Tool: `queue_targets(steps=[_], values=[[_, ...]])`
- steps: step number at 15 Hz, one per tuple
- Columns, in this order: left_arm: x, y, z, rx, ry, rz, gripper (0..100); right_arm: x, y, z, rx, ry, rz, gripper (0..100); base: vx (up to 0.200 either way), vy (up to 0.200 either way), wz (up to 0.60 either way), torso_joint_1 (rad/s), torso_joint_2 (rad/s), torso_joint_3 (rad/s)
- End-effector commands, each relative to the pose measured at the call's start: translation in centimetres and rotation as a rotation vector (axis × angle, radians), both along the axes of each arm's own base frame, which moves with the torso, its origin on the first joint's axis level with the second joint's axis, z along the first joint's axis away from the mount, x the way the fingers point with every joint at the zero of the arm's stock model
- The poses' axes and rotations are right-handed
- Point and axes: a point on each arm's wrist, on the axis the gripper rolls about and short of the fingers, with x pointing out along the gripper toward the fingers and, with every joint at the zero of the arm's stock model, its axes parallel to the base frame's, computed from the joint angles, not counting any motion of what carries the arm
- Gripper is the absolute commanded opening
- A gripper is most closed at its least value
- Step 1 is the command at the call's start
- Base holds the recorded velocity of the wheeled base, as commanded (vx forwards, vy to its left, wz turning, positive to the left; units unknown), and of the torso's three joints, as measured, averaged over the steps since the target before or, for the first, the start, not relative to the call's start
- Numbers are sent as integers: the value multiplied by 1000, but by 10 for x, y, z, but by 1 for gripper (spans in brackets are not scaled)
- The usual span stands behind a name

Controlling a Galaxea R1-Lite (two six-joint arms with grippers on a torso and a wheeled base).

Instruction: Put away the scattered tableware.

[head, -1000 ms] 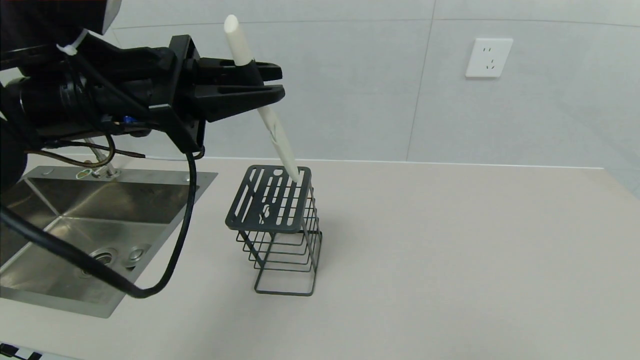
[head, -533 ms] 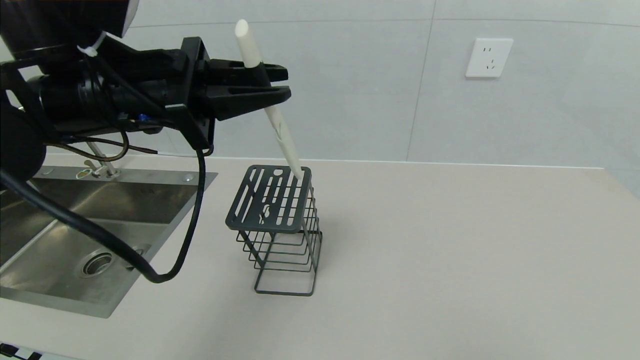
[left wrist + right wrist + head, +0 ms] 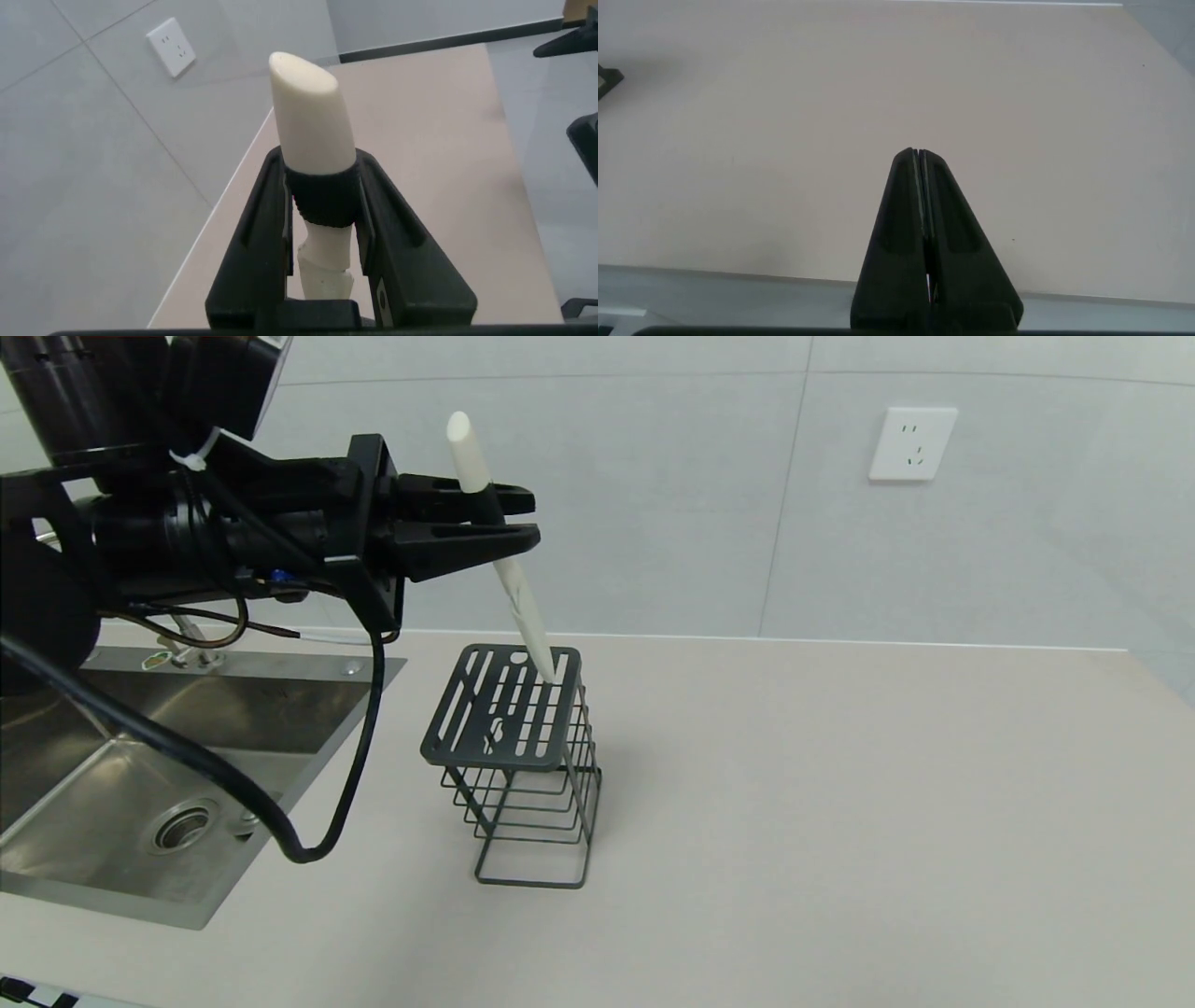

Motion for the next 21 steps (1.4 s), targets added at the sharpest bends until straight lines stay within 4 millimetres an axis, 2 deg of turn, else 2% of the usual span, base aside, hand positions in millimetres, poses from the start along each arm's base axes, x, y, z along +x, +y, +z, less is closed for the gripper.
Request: queue_targets(steps=[1,7,12,21], values=[[1,0,-1,1,5,1,0,0,0,0,-1,1,-1,0,0,0,0,0,0,0],[12,-3,-12,10,37,1,0,0,0,0,-2,1,1,0,0,0,0,0,0,0],[19,-5,-4,2,7,1,0,0,0,0,-2,1,-1,0,0,0,0,0,0,0],[25,-6,-10,6,25,4,0,0,0,0,-2,1,-1,0,0,0,0,0,0,0]])
